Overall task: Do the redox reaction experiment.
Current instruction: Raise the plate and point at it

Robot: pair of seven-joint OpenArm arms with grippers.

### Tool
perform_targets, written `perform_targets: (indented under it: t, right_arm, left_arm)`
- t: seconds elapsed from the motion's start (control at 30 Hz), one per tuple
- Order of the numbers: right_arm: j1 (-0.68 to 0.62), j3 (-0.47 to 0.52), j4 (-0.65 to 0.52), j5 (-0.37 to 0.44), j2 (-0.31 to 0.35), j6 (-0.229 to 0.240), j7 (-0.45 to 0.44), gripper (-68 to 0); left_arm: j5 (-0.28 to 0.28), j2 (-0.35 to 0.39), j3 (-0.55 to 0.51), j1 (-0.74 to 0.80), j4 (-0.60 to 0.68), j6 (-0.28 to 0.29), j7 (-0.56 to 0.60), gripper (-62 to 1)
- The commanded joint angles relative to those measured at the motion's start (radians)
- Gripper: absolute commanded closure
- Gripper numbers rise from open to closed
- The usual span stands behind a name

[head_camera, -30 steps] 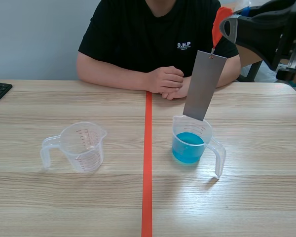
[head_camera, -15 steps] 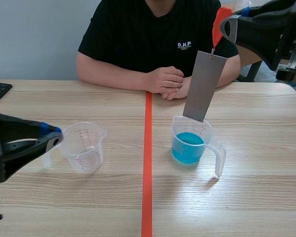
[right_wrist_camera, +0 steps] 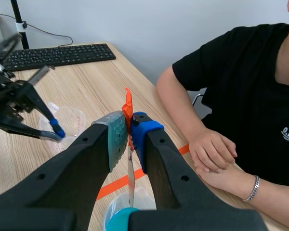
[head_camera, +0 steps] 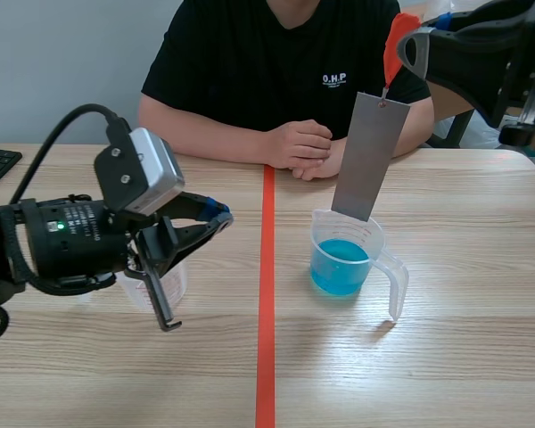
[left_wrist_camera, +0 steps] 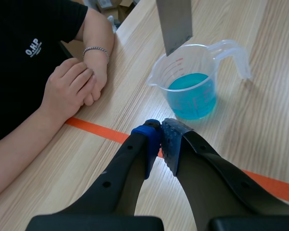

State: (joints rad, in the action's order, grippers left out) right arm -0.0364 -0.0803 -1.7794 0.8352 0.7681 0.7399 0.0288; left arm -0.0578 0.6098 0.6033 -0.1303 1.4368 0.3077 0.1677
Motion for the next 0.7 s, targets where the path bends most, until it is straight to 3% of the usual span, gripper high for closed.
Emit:
perform_targets:
  t: [0.0,0.4,0.53,0.67]
  right_arm:
    - [0.017,0.010,-0.017,0.014,0.013,0.006,-0.015,-1.5]
    - [0.017,0.010,-0.017,0.014,0.013,0.006,-0.015,-1.5]
    - [0.017,0.010,-0.017,0.014,0.013,0.006,-0.015,-1.5]
    - [0.017,0.010,-0.017,0.014,0.013,0.006,-0.015,-1.5]
  left_arm:
    - [0.000,-0.025,0.006,-0.031,-0.011,-0.006,0.014,-4.7]
    - [0.003,-0.206,0.156,-0.254,-0.252,-0.009,0.022,-4.7]
    - [0.005,-0.264,0.174,-0.306,-0.328,-0.035,0.027,-4.7]
    - [0.043,-0.305,0.197,-0.340,-0.381,-0.035,0.051,-4.7]
